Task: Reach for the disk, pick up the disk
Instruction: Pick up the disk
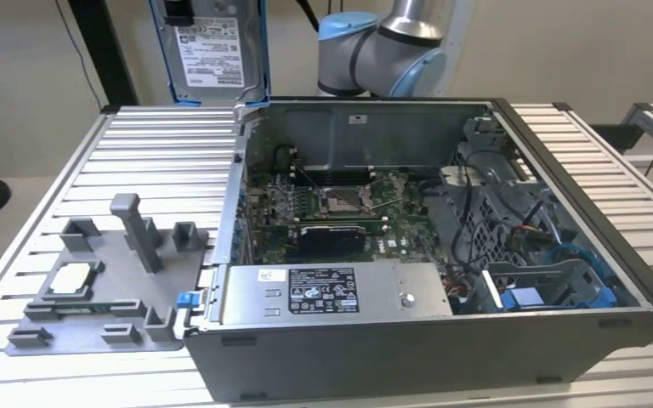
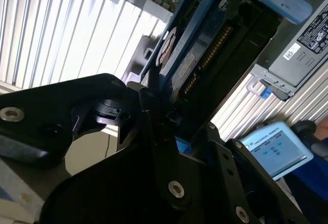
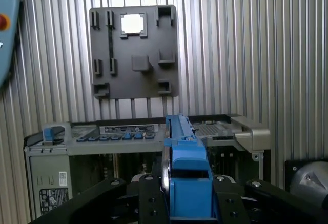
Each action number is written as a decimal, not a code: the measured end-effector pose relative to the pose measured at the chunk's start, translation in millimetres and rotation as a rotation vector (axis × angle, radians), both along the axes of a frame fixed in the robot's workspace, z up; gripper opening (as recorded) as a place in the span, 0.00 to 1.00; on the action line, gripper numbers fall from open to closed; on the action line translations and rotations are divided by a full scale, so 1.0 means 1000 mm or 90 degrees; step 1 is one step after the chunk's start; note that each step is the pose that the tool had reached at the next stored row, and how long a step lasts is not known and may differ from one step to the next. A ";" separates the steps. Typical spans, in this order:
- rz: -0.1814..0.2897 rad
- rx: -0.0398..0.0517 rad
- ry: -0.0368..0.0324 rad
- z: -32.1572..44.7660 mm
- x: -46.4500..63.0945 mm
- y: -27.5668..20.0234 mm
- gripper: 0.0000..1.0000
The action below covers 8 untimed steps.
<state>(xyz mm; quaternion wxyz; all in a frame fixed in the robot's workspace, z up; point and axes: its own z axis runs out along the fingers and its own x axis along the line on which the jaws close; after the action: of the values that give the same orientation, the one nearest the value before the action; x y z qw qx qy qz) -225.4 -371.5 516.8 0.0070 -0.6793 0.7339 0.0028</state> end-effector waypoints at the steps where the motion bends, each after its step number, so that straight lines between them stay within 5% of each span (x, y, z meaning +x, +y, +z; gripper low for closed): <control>1: 0.000 0.0000 0.0000 -0.0001 0.002 0.0000 0.00; 8: 0.000 0.0000 0.0000 -0.0011 0.013 0.0000 0.00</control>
<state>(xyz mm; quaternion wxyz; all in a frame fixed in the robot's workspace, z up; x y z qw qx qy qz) -212.8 -371.5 515.7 0.0070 -0.6793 0.7338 0.0028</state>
